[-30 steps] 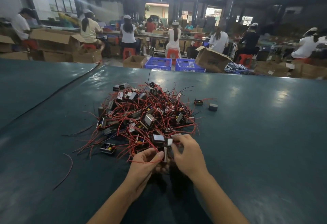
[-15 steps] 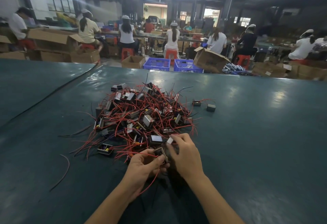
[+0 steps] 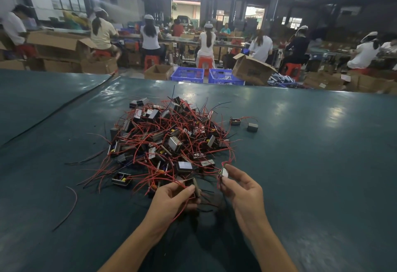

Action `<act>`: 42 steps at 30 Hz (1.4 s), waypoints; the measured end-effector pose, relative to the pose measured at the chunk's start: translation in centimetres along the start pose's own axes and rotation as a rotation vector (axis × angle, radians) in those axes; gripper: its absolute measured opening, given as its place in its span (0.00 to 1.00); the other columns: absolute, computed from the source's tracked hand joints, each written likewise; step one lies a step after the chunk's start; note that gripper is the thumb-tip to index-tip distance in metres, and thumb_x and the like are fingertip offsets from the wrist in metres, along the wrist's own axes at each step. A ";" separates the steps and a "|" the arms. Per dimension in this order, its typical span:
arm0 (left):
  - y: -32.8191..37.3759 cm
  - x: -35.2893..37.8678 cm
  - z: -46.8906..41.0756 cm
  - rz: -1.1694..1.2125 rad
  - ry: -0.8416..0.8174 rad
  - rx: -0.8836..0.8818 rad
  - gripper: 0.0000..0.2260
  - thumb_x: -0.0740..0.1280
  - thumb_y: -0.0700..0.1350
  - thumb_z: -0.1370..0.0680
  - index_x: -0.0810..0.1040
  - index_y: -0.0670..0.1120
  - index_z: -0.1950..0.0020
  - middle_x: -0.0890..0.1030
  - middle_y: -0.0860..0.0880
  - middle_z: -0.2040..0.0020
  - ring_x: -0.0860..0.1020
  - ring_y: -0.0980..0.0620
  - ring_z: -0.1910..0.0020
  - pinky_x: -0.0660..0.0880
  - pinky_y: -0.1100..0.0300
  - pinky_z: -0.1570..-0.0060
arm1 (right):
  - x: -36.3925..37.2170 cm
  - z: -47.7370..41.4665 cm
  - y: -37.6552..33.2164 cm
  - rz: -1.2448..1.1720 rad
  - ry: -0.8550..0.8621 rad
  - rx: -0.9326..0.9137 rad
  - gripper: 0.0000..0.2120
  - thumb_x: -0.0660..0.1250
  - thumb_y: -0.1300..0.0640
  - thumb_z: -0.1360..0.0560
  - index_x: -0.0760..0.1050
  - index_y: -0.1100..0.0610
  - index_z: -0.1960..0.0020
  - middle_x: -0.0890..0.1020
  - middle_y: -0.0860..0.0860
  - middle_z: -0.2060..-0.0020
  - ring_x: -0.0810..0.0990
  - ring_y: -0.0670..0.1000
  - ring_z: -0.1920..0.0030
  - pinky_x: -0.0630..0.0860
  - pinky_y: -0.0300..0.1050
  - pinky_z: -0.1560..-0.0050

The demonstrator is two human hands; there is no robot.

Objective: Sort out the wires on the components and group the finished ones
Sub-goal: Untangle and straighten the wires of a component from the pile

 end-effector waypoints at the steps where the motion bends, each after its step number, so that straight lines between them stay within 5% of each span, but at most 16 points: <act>1: 0.0 0.0 0.0 -0.002 0.011 0.009 0.06 0.68 0.35 0.24 0.81 0.37 0.48 0.85 0.39 0.58 0.84 0.44 0.62 0.80 0.61 0.64 | 0.0 0.2 -0.1 -0.028 -0.015 0.032 0.12 0.71 0.71 0.29 0.84 0.59 0.49 0.85 0.58 0.54 0.83 0.52 0.58 0.80 0.39 0.60; 9: 0.0 -0.2 -0.3 -0.037 0.094 0.044 0.02 0.69 0.32 0.25 0.80 0.36 0.53 0.83 0.41 0.65 0.83 0.47 0.69 0.76 0.64 0.73 | 0.5 1.3 -1.6 0.096 -0.117 -0.038 0.16 0.78 0.52 0.42 0.85 0.53 0.54 0.85 0.51 0.60 0.82 0.49 0.60 0.78 0.35 0.60; 14: 0.1 -0.3 0.1 -0.058 0.129 0.086 0.06 0.71 0.41 0.24 0.80 0.41 0.49 0.84 0.45 0.65 0.82 0.47 0.70 0.77 0.62 0.73 | 0.8 1.5 -2.0 -0.067 -0.080 -0.021 0.11 0.70 0.63 0.30 0.80 0.60 0.47 0.85 0.58 0.56 0.85 0.54 0.60 0.80 0.40 0.63; 20: 0.3 -0.4 0.9 -0.592 0.153 0.291 0.15 0.67 0.51 0.22 0.75 0.43 0.64 0.74 0.52 0.79 0.72 0.55 0.81 0.74 0.57 0.79 | 0.1 1.2 -2.5 -0.381 -0.006 0.086 0.12 0.59 0.68 0.20 0.75 0.61 0.41 0.84 0.59 0.56 0.85 0.60 0.52 0.82 0.44 0.60; 23: -0.2 0.1 1.2 -0.720 0.101 0.289 0.14 0.65 0.53 0.21 0.77 0.47 0.63 0.71 0.51 0.80 0.72 0.53 0.81 0.74 0.52 0.77 | -0.2 0.9 -2.4 -0.422 0.016 0.135 0.14 0.57 0.70 0.20 0.75 0.60 0.39 0.81 0.60 0.52 0.85 0.63 0.50 0.83 0.46 0.59; 27: -0.4 0.1 1.2 -0.816 0.108 0.296 0.04 0.62 0.53 0.19 0.71 0.54 0.49 0.79 0.46 0.75 0.76 0.50 0.80 0.74 0.58 0.78 | -0.9 0.3 -2.2 -0.296 0.101 0.087 0.16 0.54 0.71 0.19 0.75 0.59 0.41 0.79 0.60 0.52 0.85 0.63 0.51 0.83 0.46 0.59; 34: 0.2 0.2 1.1 -0.481 0.191 0.255 0.04 0.60 0.47 0.17 0.66 0.50 0.44 0.83 0.45 0.69 0.80 0.42 0.75 0.70 0.62 0.81 | -1.6 0.0 -2.2 -0.253 0.199 -0.011 0.06 0.62 0.65 0.19 0.78 0.62 0.49 0.81 0.57 0.58 0.85 0.61 0.53 0.82 0.44 0.62; 39: 1.4 -0.1 1.7 -0.257 0.225 0.578 0.29 0.61 0.37 0.19 0.53 0.64 0.28 0.85 0.44 0.57 0.84 0.46 0.66 0.77 0.59 0.75 | -2.3 -0.5 -2.6 -0.221 0.330 -0.109 0.09 0.58 0.68 0.18 0.77 0.61 0.50 0.79 0.57 0.55 0.86 0.55 0.55 0.82 0.40 0.59; 42: 1.5 0.1 2.1 -0.350 0.105 0.818 0.25 0.61 0.33 0.21 0.60 0.57 0.31 0.83 0.43 0.46 0.84 0.47 0.50 0.82 0.54 0.62 | -3.0 -0.8 -3.0 -0.293 0.416 -0.124 0.12 0.54 0.67 0.17 0.75 0.59 0.49 0.78 0.56 0.53 0.85 0.55 0.52 0.82 0.40 0.57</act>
Point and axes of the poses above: each hand's wrist, its own z-axis away from the middle knuckle, its own x-axis out of the palm, y = z × x, the point moved 2 cm from there along -z, towards the middle knuckle
